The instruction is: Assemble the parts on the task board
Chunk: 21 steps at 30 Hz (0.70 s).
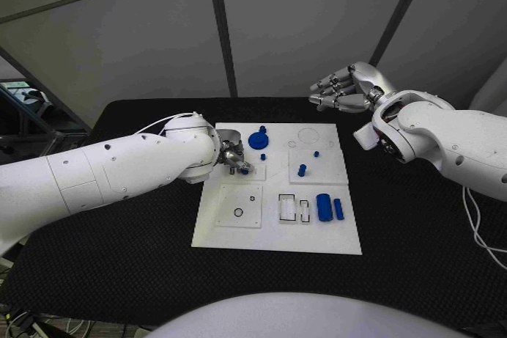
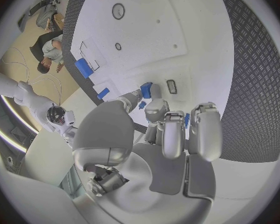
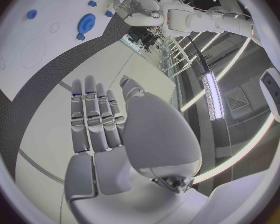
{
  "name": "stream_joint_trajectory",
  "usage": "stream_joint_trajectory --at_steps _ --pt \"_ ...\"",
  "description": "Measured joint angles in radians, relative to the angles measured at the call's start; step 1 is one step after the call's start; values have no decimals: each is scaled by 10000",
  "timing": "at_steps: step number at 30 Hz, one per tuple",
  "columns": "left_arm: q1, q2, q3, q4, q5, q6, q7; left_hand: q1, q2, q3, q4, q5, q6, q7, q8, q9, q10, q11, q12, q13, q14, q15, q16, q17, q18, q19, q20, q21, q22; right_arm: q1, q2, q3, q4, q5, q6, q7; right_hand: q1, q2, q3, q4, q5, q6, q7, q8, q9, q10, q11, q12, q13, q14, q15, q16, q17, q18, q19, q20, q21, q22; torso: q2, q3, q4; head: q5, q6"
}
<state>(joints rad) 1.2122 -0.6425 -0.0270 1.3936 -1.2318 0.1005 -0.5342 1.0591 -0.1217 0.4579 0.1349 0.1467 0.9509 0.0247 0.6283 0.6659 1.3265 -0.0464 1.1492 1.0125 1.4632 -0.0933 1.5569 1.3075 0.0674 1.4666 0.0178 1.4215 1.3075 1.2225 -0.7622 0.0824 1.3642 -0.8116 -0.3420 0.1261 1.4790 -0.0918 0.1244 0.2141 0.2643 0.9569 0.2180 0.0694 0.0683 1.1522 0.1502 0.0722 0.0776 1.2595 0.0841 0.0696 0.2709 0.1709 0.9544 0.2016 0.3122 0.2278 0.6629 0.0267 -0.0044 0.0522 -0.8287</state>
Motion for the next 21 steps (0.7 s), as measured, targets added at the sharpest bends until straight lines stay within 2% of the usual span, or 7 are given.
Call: stream_joint_trajectory --at_steps 9,14,21 --pt "-8 33 -5 -118 3 1 -2 -93 93 -306 167 0 2 3 -43 44 -1 -2 0 14 0 1 0 0 -1 0 0 0 0 0 13 0 -15 0 17 -16 -43 39 -28 -28 0 0 0 0 0 0 0 0 -22 0 0 -35 -13 -1 0 0 -37 -32 0 -1 3 -1 2" --pt "-14 25 -10 -167 4 1 -4 -312 242 -705 482 0 34 36 -86 88 -1 -2 32 34 0 1 0 0 -1 0 1 0 0 0 14 0 -21 0 32 -26 -82 0 -28 -28 0 -36 36 0 0 -58 13 0 -31 -35 35 -35 -23 1 36 36 -78 -53 0 -5 3 -9 2" --pt "-24 -78 -10 -132 70 -14 -6 -695 85 -1525 998 -1 34 37 -128 159 -1 -1 32 33 0 1 0 0 1 0 1 0 -1 0 1 -1 -27 0 50 -34 -111 30 -54 -2 16 -36 36 0 -8 -73 -2 0 -47 -35 35 -35 -47 1 36 37 -119 -73 -2 -12 5 -27 19"
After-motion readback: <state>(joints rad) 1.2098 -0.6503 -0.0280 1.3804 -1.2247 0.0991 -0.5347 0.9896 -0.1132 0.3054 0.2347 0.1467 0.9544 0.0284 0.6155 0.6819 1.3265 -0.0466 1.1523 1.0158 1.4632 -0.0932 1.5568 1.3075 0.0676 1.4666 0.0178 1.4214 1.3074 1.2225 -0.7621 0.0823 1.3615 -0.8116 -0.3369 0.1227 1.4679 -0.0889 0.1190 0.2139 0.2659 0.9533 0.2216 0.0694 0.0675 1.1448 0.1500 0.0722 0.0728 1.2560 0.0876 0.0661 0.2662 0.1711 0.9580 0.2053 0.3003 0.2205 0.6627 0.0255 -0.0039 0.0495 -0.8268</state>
